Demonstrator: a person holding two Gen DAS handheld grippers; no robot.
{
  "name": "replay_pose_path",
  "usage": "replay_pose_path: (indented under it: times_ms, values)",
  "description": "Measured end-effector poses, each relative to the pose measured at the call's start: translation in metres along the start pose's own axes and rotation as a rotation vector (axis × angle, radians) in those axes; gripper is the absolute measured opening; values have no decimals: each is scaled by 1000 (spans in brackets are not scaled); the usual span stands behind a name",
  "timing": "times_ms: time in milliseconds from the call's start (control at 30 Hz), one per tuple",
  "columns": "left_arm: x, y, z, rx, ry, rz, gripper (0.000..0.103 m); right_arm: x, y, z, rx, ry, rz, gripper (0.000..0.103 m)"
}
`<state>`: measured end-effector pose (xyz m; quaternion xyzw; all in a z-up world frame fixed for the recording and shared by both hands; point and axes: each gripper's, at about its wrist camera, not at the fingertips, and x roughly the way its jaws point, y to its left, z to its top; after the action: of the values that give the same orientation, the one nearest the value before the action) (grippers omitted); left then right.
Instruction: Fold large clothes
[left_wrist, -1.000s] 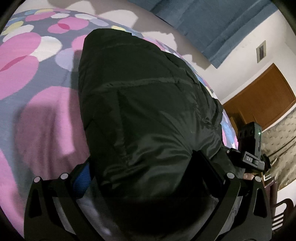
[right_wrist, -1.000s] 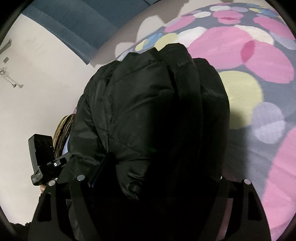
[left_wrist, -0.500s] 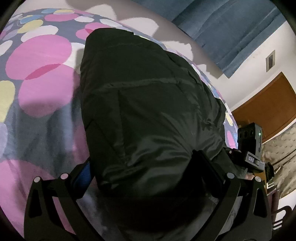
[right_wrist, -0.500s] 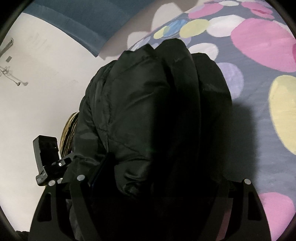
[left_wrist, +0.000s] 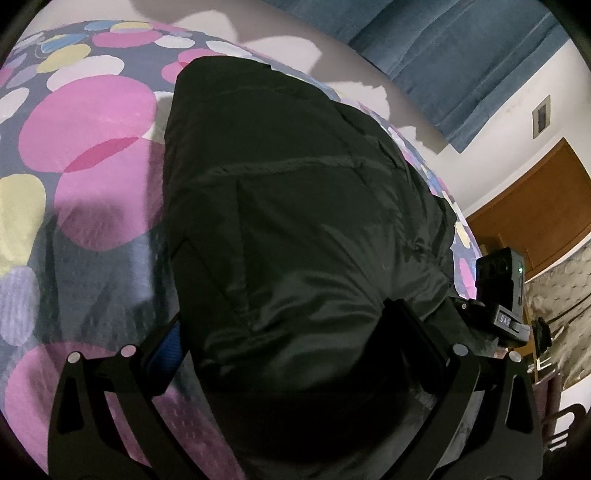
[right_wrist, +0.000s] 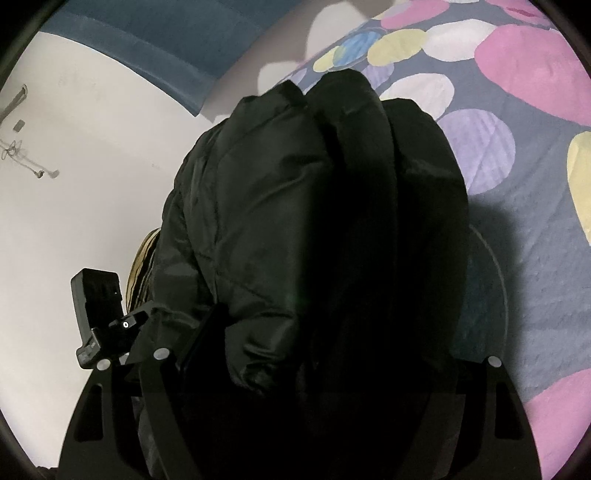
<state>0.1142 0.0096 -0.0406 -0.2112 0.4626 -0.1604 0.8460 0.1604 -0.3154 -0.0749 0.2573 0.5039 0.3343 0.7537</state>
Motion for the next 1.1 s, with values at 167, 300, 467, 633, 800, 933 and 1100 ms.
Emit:
replay_pose_path:
  times_ms: [167, 300, 467, 633, 800, 933, 1100]
  values:
    - [0, -9, -1, 11, -20, 43, 101, -6, -10, -1, 35, -13, 10, 81]
    - [-10, -21, -5, 47, -52, 88, 101, -13, -11, 1, 65, -28, -24, 81]
    - [-29, -29, -11, 42, -98, 70, 101, -59, 13, -1, 18, -151, -140, 81]
    - [-49, -42, -15, 32, -148, -19, 101, -104, 58, -8, -76, -252, -51, 81]
    - [-40, -60, -25, 109, -142, 33, 101, -67, 82, -15, -133, -82, 103, 81]
    - [-27, -65, -32, 158, -143, 89, 101, -32, 60, -27, -129, 44, -16, 79]
    - [-29, -73, -34, 202, -165, 117, 99, -18, 32, -32, -81, 41, 35, 79]
